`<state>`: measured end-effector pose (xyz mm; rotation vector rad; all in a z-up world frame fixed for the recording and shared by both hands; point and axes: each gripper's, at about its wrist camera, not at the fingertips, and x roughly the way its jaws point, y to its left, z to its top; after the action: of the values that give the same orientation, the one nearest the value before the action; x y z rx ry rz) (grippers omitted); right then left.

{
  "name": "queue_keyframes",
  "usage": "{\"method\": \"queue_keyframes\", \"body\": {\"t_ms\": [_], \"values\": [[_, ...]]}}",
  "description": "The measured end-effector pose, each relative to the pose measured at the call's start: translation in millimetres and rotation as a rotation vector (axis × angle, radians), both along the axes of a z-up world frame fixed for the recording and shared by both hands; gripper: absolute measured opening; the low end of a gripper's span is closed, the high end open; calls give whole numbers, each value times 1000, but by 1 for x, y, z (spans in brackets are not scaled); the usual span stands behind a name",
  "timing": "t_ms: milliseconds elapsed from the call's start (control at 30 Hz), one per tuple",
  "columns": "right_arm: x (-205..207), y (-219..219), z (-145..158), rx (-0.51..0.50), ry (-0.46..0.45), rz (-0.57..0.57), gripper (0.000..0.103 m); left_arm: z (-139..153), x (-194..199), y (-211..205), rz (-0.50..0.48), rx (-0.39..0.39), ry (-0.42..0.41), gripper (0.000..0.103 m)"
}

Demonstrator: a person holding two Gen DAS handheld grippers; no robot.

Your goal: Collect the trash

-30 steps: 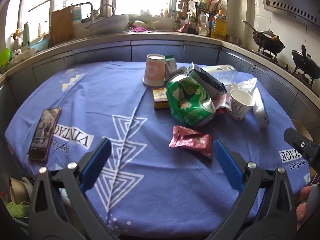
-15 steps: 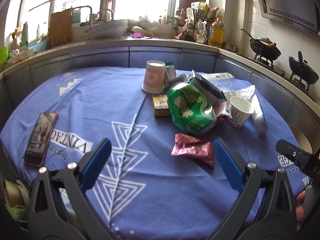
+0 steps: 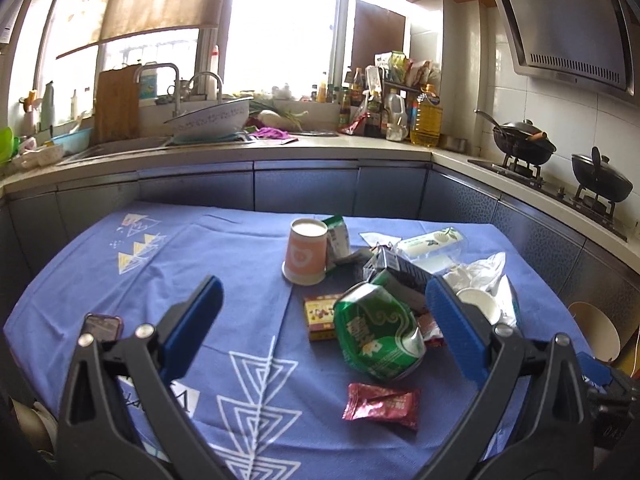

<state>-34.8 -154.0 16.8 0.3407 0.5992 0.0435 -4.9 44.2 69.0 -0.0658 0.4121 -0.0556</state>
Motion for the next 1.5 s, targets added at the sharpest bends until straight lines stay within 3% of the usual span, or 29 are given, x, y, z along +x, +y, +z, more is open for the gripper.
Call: {"method": "queue_keyframes", "body": {"t_ms": [167,367,467,633,800,1200,1500], "values": [[-11,-2,-7,72,-3,1,100,-11,2,8,20,-4,34,97],[-3,6,-3,120,19,107,100,-16,4,15,29,-23,58,97],[0,1,-6,134,34,83,100,-16,3,15,34,-15,56,97],[-2,-23,13,61,-41,-53,100,-23,5,19,42,-17,87,97],[0,-33,34,-74,-120,-105,100,-30,8,19,55,5,115,97],[9,-17,12,-80,-87,-33,99,-36,6,12,26,13,127,97],[8,-19,9,-72,-79,-18,89,-41,5,12,25,11,131,97]]}}
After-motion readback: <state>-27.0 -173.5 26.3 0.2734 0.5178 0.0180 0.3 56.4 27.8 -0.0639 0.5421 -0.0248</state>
